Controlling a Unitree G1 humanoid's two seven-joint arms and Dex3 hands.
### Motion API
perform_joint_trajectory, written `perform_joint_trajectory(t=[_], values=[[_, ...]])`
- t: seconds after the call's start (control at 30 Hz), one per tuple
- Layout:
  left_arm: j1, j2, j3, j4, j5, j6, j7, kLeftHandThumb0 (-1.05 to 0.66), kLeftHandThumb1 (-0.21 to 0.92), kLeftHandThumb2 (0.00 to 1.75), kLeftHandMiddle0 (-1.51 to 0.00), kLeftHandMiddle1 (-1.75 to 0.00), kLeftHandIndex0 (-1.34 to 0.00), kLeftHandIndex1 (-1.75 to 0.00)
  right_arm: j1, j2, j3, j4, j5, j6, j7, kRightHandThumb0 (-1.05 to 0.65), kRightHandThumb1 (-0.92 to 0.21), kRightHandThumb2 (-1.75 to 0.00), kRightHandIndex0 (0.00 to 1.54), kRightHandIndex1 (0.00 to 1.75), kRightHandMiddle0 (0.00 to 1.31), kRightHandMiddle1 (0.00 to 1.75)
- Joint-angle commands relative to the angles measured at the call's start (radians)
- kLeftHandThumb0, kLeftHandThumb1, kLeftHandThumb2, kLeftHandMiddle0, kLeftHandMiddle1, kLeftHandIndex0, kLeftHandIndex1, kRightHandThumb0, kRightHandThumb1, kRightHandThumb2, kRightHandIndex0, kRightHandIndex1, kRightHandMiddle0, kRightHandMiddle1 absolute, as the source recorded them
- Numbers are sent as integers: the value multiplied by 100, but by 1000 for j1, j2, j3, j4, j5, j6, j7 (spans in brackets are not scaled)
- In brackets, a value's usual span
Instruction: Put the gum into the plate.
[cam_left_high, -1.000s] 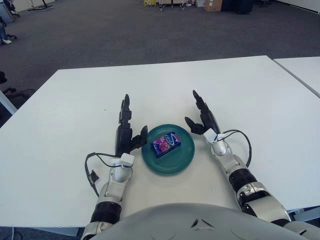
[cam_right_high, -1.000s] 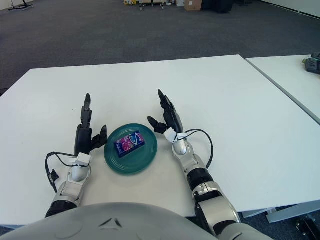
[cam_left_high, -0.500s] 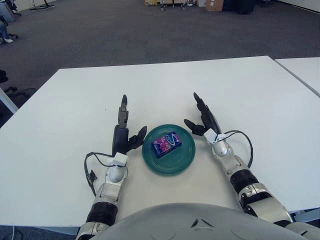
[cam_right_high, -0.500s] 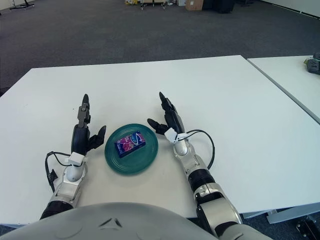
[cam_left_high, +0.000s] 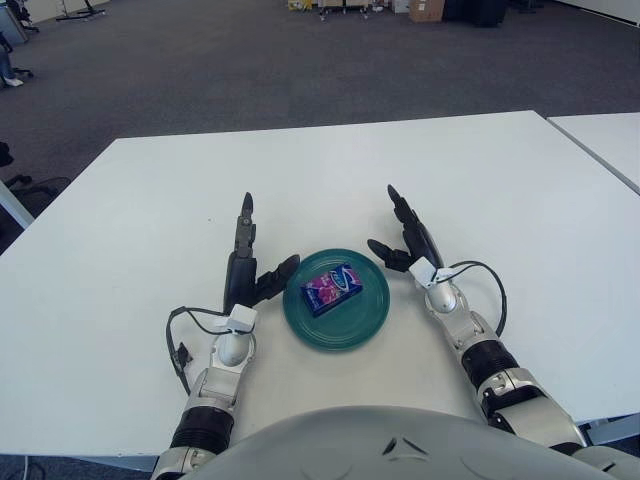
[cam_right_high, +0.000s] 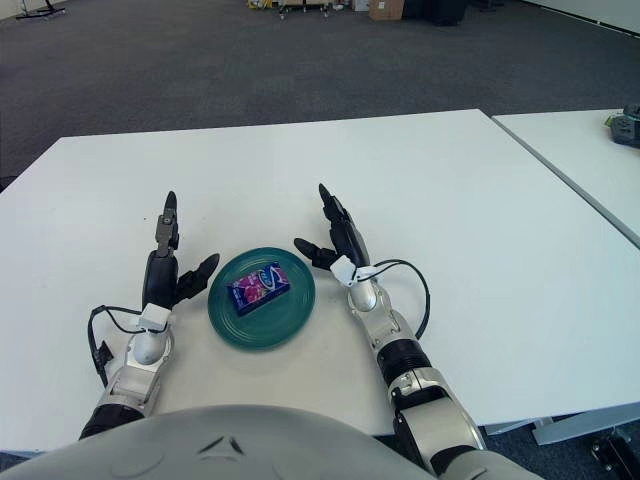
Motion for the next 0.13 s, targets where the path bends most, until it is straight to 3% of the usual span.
perform_joint_trajectory(t=[0.0,0.1], values=[[118,-1,-8,74,-10,25,-4,-105,92,17,0,0,0,0,116,-12,-1,58,11,10,4,-105,-92,-46,0,0,0,0],[120,-14,-16,75,-125,9,-83,-105,92,14,0,0,0,0,119,-10,-3,56,27,4,18,-105,-92,-45,0,0,0,0]])
